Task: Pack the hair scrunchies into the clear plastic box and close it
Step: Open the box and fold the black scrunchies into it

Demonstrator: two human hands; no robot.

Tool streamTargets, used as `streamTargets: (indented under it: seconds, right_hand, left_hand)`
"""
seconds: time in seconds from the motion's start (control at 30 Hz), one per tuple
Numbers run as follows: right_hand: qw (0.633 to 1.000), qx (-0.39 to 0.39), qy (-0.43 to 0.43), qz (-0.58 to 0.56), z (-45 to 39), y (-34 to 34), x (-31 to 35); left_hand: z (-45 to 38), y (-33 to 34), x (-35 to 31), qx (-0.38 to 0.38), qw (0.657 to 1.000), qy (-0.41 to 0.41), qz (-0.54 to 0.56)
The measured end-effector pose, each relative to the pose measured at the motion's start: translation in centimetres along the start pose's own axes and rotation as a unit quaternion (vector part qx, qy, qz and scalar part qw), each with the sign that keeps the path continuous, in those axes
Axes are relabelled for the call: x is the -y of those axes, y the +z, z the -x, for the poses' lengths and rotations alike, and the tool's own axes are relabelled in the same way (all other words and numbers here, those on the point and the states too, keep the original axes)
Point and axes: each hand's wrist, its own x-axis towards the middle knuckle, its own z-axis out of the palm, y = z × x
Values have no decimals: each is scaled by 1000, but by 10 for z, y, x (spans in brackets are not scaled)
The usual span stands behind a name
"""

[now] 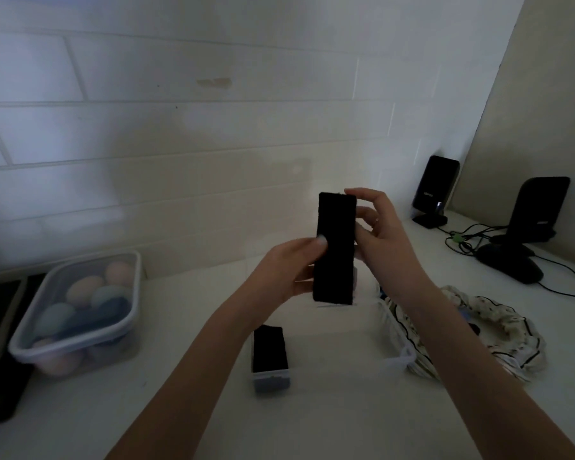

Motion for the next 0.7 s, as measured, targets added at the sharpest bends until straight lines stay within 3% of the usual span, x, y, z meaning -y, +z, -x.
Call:
streamTargets:
  seconds: [0.3,0.5,0.57,0.7]
  right_hand:
    - [996,-20,69,-47,-1,5,-1]
    - [976,48,175,-118,-6,1,6]
    - [987,76,127,-61,-4,0,2]
    - [996,52,66,-15,1,1,0]
  left_hand:
    - [3,-2,11,-25,995,49,-85]
    - [2,-5,11,-54,995,56,-67]
    - [2,-7,12,-47,996,52,-52]
    - [4,-6,12,-33,994,56,-82]
